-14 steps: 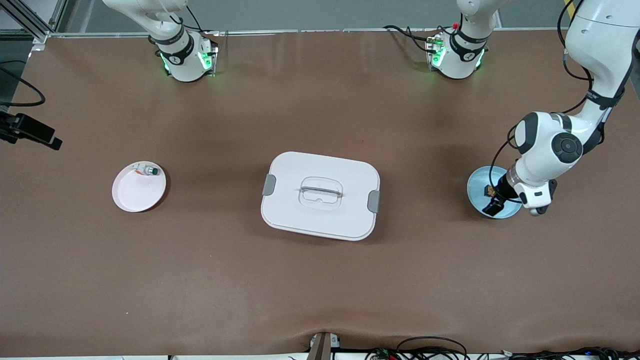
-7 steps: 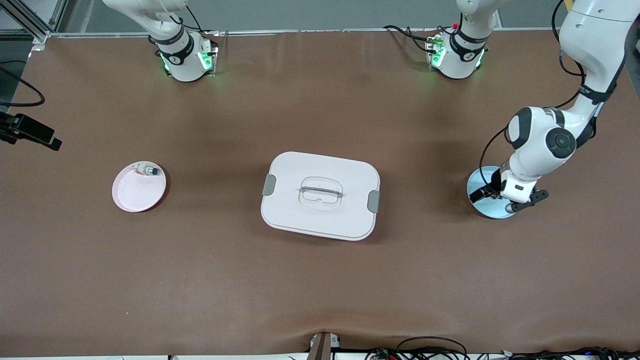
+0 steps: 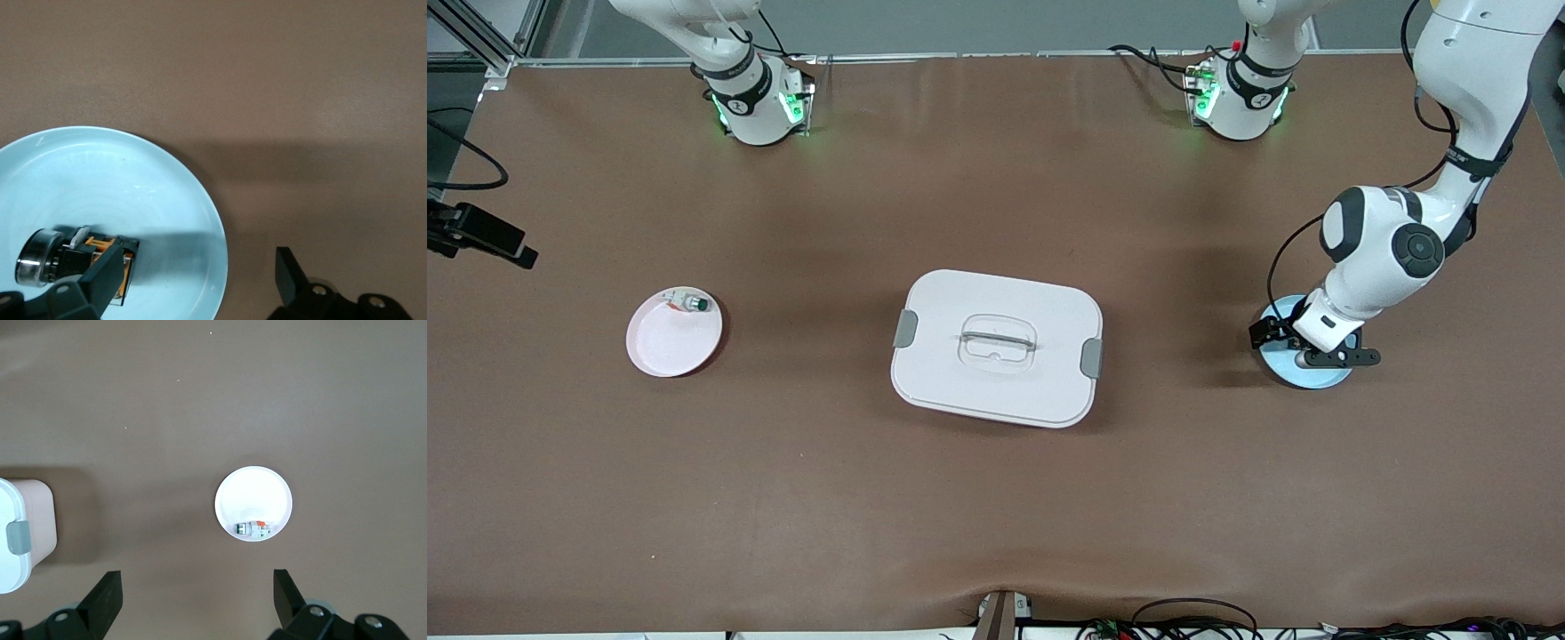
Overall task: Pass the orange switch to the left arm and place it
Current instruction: 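Open the left gripper to release the switch on the plate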
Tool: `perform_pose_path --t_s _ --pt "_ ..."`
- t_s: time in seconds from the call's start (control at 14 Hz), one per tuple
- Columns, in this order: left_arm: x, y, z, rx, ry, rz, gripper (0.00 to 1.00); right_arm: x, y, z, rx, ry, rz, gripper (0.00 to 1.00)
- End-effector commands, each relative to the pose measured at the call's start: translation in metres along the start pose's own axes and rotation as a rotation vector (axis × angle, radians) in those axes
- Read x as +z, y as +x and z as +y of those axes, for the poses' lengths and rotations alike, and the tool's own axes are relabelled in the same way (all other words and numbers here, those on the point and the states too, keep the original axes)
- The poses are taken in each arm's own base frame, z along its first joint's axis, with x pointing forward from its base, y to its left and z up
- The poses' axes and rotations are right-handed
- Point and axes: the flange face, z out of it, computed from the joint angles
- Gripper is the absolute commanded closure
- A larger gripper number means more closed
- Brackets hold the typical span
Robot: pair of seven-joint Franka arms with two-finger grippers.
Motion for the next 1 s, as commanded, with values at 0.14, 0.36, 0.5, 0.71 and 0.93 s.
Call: perform_pose_path --t_s 0.14,0.36,0.5,0.71,0.93 --pt "-0.008 -0.001 0.003 0.006 0.001 0.021 0.00 0.001 -0.004 0.003 0.020 0.003 -0.009 0.00" --pt "-0.018 0.008 -0.007 -0.008 0.010 0.039 0.00 0.000 -0.004 -0.001 0.014 0.003 -0.008 0.00" --pt "-0.025 0.010 -0.012 -0.017 0.015 0.048 0.00 0.000 -0.004 0.000 0.015 0.003 -0.008 0.00" --pt "-0.045 0.013 -0.013 -0.014 0.032 0.077 0.00 0.001 -0.005 -0.001 0.014 0.003 -0.009 0.00" --pt "-0.076 0.011 -0.022 -0.015 0.072 0.057 0.00 0.001 -0.006 -0.003 0.012 0.002 -0.020 0.00"
